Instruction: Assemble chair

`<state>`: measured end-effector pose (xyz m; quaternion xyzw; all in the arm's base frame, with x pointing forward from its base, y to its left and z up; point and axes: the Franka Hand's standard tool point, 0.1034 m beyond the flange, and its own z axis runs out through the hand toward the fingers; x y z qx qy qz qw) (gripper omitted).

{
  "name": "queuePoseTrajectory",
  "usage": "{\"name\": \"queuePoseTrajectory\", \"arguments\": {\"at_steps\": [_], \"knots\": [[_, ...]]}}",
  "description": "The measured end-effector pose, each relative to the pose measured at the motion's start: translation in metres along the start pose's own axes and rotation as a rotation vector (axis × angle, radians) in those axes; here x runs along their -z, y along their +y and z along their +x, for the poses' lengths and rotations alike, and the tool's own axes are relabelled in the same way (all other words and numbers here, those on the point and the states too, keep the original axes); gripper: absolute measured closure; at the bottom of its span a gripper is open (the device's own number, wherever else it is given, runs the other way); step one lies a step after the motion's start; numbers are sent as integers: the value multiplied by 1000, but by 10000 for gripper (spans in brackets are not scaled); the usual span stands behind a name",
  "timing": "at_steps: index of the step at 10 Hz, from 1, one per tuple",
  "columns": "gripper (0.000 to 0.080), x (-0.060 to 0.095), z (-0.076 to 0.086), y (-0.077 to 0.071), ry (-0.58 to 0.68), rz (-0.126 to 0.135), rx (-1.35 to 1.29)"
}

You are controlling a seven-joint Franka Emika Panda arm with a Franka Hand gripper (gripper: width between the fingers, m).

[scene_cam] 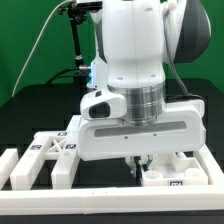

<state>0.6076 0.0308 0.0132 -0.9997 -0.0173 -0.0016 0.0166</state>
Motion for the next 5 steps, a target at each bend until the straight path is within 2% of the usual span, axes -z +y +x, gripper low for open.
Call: {"name": "queuePoseTrajectory", "arguments": {"at_steps": [3, 5], "knots": [[768, 1, 13, -6, 15, 1, -8], [768, -1, 13, -6, -1, 2, -27]]}}
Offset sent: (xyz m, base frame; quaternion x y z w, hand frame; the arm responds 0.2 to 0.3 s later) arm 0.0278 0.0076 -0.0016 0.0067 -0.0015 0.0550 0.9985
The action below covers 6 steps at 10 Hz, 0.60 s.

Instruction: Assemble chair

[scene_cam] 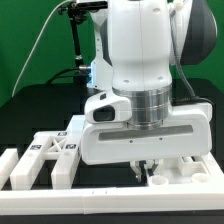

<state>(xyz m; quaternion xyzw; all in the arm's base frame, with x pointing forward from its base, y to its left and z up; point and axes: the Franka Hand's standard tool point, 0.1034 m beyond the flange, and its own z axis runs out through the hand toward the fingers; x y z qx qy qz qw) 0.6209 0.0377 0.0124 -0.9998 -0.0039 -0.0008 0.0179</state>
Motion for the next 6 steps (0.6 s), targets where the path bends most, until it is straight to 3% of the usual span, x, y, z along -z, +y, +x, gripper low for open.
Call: {"name": "queuePoseTrajectory", "arguments": {"at_steps": [1, 2, 4, 5, 6], "knots": [[768, 0, 0, 0, -1, 0, 2], [692, 0, 0, 0, -1, 0, 2], [401, 0, 0, 0, -1, 0, 2], [401, 0, -1, 0, -1, 0, 2], [233, 0, -1, 0, -1, 0, 2]]}}
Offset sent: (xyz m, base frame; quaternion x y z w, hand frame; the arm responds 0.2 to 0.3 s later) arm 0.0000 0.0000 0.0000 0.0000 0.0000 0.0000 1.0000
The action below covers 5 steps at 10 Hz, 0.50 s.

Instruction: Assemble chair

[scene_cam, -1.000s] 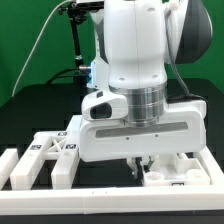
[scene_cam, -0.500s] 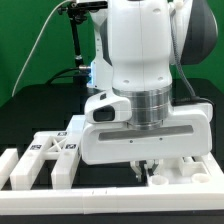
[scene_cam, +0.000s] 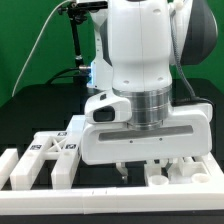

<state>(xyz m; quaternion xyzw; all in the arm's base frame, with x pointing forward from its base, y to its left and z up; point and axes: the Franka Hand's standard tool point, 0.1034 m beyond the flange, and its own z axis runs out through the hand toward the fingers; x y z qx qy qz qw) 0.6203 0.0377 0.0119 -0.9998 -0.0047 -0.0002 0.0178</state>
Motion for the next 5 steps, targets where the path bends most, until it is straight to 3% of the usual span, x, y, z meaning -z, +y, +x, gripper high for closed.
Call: {"name": "queuePoseTrajectory", "arguments": {"at_steps": [1, 5], "knots": [[167, 0, 0, 0, 0, 0, 0], [151, 0, 0, 0, 0, 0, 0]]}}
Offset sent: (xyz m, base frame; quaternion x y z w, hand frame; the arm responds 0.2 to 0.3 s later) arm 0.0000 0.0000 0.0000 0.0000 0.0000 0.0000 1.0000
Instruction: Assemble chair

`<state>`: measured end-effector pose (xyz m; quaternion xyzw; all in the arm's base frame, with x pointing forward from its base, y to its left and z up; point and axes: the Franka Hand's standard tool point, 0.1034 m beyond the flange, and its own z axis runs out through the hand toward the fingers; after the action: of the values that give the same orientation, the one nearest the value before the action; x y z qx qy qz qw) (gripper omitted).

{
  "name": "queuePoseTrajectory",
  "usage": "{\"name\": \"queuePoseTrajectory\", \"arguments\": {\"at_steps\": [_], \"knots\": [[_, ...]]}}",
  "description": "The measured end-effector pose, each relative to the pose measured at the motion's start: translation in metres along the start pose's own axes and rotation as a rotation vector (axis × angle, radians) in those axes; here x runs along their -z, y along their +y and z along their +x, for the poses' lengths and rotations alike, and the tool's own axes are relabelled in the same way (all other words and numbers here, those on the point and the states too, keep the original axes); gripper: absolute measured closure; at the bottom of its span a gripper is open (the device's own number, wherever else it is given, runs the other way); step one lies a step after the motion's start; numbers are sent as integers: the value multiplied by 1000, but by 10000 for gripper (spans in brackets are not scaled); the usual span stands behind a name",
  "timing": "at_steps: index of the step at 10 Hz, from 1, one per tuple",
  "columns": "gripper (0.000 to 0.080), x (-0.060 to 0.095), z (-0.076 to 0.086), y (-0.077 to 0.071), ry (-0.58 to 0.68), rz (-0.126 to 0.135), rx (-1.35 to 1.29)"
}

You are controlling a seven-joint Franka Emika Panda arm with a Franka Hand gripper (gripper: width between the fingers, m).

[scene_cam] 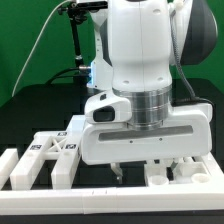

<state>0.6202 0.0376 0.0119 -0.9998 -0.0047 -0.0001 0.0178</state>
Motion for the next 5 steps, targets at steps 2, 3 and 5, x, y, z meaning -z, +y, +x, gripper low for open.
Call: {"name": "queuePoseTrajectory", "arguments": {"at_steps": [2, 3, 5], "knots": [[151, 8, -3, 1, -5, 1, 8], [151, 23, -8, 3, -9, 2, 8], [151, 57, -27, 4, -56, 9, 6]]}}
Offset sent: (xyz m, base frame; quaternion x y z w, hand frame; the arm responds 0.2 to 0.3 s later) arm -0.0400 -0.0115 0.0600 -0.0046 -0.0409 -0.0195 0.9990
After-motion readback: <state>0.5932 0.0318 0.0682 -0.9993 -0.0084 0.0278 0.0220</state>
